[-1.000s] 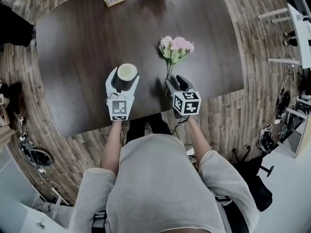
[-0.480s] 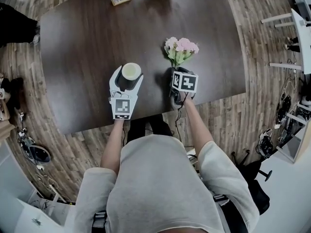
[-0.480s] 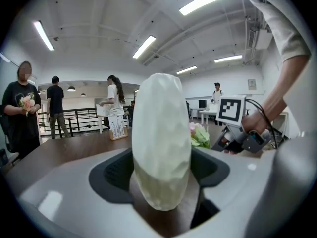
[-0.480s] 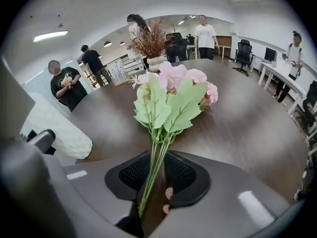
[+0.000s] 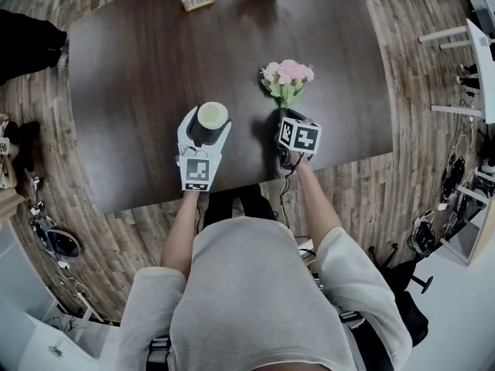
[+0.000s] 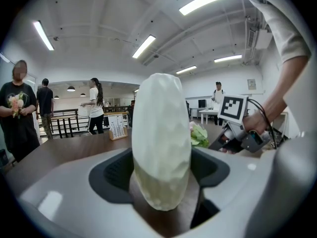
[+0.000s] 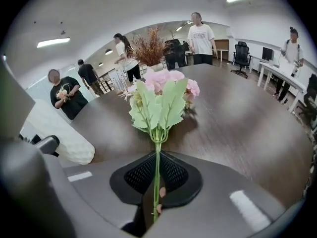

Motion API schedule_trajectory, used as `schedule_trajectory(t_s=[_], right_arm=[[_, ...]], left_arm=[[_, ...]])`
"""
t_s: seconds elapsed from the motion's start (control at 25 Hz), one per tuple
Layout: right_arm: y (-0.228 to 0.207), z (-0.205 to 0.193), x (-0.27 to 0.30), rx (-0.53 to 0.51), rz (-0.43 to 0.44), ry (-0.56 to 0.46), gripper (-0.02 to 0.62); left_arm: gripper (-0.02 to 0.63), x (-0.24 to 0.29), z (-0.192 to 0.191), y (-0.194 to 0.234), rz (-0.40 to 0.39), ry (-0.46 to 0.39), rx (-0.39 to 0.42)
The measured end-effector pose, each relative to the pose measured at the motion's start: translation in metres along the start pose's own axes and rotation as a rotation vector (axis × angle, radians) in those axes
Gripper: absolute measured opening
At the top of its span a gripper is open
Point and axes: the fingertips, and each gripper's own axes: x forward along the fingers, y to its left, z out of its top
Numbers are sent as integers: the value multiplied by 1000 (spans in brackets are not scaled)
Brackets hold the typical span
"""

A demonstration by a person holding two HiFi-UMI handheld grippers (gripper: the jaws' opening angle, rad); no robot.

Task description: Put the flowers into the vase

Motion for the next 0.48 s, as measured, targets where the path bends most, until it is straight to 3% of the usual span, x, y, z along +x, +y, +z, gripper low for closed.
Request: schedule_trajectory(t_s=[0.2,0.48], right_arm=[[28,45,-32,-4,149,-245,12],[117,149,-143,-76,507,-691,12]], left_arm=[[348,-1,0,0,1,5,3],[348,3,-1,2,0,2,-4]])
